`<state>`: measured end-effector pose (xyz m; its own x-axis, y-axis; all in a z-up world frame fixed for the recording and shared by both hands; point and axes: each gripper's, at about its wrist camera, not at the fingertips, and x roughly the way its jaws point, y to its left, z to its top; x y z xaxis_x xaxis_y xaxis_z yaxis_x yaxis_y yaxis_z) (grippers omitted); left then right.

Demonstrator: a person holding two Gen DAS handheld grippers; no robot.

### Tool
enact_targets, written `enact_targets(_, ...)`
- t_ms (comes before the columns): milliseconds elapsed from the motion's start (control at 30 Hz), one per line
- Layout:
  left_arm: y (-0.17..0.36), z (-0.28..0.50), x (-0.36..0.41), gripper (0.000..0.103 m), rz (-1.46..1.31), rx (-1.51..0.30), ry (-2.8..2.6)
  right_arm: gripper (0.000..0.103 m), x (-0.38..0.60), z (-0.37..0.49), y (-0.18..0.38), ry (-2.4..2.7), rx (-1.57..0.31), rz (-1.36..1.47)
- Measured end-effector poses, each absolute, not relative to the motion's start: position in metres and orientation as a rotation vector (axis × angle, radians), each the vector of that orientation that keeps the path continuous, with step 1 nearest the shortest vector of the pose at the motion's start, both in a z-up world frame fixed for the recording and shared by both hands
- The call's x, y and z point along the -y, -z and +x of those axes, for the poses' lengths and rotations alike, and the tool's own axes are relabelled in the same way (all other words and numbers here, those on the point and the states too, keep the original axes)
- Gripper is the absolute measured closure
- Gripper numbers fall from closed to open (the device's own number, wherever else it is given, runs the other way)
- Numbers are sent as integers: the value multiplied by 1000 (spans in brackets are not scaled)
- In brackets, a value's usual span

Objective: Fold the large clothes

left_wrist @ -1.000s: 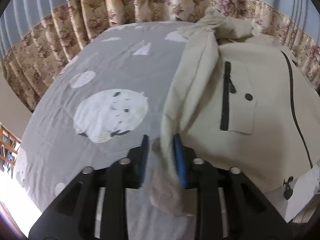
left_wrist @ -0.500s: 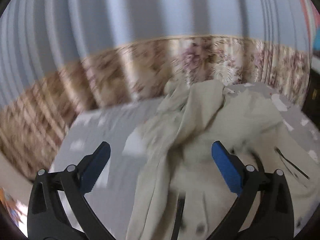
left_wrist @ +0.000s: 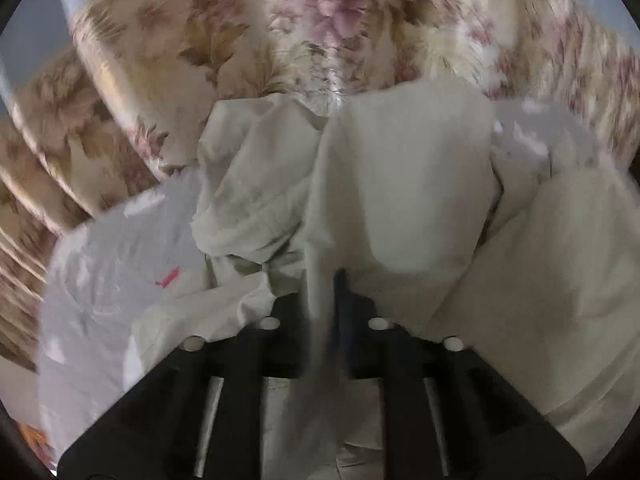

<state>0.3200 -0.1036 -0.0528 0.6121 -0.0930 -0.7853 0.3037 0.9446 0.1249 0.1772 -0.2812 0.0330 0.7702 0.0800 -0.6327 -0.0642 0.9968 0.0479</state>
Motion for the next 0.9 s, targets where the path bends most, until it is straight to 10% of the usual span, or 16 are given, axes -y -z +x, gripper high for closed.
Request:
enact_targets(367,7,251,-123,99,-74,-652,-317,17,288,205,-20,14,-717,13)
enact_targets(500,40,230,-185,36,-149,-741,-449,17,298,226,-26,29,-717,4)
enact_targets(600,22,207,-189,15,-114,-631,-513,17,302,251,-27,21,-740,-30)
enact_targets(900,-34,303,-68,3,104,-592,-137,17,321,354,-2,-70,-973,15)
